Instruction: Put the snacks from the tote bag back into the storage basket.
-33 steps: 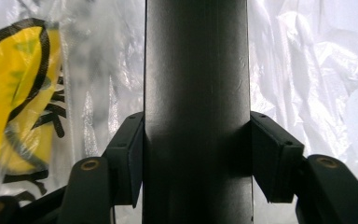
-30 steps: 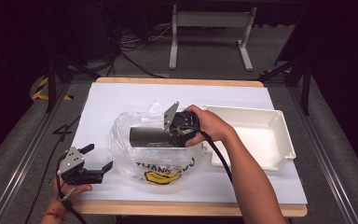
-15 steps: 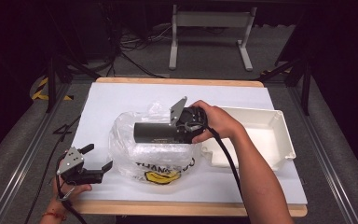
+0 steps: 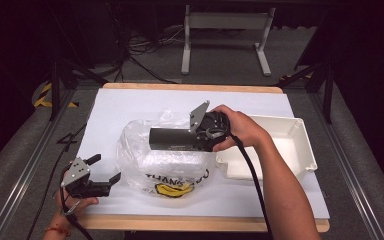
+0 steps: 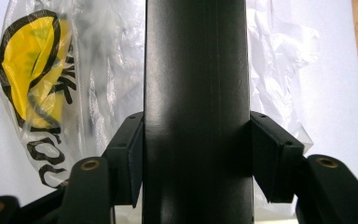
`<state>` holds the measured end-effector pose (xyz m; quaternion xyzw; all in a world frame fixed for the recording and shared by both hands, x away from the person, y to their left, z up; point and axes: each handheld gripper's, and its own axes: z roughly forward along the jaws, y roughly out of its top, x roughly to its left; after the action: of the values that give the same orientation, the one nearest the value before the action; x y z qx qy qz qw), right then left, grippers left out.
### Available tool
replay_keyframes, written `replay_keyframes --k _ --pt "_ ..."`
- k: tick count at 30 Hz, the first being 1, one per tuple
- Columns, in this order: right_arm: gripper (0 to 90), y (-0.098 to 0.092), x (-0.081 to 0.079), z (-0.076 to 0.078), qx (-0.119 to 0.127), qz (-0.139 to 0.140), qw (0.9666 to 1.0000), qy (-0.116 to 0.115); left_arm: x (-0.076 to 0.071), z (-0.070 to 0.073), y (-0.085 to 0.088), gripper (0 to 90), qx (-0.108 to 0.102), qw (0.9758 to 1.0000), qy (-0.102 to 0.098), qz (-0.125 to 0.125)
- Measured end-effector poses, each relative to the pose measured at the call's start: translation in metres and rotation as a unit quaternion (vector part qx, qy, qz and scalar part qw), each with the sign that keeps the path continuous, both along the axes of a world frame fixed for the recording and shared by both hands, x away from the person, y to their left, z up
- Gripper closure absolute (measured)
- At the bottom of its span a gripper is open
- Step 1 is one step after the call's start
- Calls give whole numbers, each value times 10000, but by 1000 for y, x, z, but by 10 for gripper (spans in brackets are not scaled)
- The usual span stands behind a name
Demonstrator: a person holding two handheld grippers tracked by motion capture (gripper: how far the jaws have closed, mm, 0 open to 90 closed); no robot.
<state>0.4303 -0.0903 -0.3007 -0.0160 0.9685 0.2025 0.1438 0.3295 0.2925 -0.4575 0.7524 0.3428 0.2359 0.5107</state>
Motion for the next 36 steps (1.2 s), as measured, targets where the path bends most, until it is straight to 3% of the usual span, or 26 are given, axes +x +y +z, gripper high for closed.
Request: replay_keyframes --k 20,36 --pt "431 -26 -6 12 73 -68 9999 -49 0 0 0 40 -50 10000 18 -6" --pt "431 -59 -12 22 76 -136 9999 -39 0 0 0 40 -38 10000 29 27"
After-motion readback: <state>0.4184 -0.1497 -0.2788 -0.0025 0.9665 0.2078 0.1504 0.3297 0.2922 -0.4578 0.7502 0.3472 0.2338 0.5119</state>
